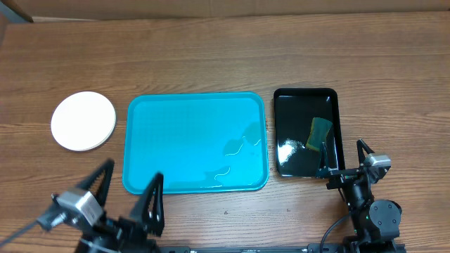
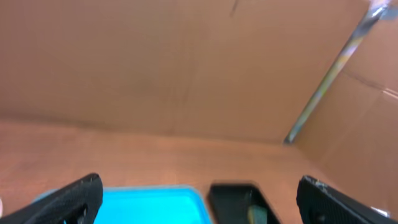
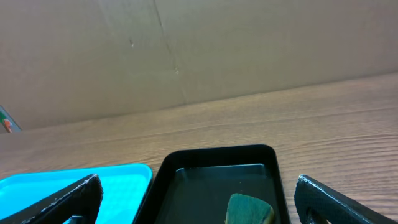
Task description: Clean dirty plates on tray and stack at the side
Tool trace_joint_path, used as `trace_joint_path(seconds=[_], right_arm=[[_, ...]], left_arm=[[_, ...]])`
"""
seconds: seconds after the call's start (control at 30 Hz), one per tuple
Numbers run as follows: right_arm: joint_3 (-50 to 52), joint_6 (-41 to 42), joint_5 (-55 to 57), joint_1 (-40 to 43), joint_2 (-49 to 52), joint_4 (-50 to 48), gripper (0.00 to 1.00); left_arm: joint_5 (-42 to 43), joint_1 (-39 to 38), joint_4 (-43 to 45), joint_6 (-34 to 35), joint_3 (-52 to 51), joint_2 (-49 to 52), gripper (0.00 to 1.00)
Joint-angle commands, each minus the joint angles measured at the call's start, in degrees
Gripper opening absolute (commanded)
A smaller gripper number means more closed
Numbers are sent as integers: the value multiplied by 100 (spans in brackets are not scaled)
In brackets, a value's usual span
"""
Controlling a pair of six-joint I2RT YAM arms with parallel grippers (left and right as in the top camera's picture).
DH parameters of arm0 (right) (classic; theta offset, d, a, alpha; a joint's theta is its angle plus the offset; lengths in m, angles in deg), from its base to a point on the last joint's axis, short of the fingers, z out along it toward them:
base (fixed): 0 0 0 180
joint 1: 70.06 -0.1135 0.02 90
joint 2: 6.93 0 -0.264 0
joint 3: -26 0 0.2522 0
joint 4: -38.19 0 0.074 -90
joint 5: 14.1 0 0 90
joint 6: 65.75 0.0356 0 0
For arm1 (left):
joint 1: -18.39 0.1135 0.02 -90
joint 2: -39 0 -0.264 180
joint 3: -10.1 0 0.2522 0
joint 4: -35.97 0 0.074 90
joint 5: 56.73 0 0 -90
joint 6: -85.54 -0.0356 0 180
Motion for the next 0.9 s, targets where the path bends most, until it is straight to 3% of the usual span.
trace_joint_path(seconds=[0.0,0.17,0.33,0.43,0.73,0.87], right_arm=[[59,-22,-9,15,-57,-37,100],[59,-22,-9,15,-57,-37,100],[59,-22,-9,15,-57,-37,100],[59,-22,-9,15,-57,-37,100],[59,-22,-9,15,-57,-37,100],[59,-22,-9,15,-57,-37,100]], left_arm=[[-195,94,-474,-155,-120,-339,100],[-282,240,-964,-153,-634,-734,100],[-284,299,-710,-153,-1432,-1141,100],[-282,299,308,-151,-2002,-1421,100],[-343,297,5016,-90,-3578,-1526,100],[-601,286,6461,-74,-4363,-1526,100]])
